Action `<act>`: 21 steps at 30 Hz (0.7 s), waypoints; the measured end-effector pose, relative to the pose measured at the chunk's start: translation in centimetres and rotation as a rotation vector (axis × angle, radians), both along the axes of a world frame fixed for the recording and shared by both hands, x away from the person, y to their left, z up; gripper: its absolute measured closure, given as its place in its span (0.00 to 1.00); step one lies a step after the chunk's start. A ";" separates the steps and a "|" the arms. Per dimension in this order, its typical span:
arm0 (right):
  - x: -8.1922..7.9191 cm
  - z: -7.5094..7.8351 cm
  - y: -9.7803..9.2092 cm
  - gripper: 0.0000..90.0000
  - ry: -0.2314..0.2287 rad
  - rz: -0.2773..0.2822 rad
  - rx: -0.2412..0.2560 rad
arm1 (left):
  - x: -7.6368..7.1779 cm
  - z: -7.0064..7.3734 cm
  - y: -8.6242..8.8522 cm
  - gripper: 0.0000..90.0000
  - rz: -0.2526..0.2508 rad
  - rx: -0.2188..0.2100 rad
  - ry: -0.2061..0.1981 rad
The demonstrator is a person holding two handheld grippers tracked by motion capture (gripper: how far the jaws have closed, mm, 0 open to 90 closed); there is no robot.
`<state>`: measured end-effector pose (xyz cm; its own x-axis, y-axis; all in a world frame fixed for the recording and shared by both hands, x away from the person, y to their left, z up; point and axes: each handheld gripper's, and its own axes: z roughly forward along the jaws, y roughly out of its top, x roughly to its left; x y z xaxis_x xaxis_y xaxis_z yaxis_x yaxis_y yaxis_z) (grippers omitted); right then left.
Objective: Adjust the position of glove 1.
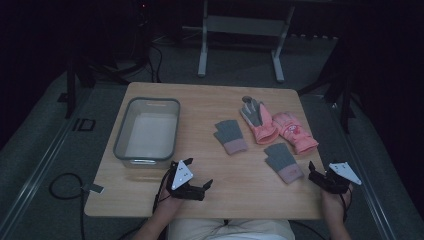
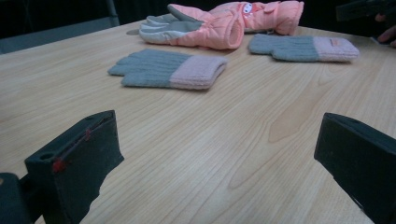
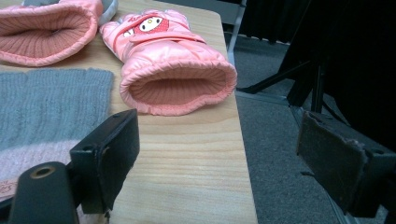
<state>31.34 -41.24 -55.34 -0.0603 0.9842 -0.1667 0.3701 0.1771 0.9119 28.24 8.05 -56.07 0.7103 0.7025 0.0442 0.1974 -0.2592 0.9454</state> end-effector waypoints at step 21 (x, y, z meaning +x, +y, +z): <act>0.2 0.0 -0.1 0.15 0.028 0.003 0.016 | 0.0 0.0 0.1 0.00 0.010 -0.007 0.000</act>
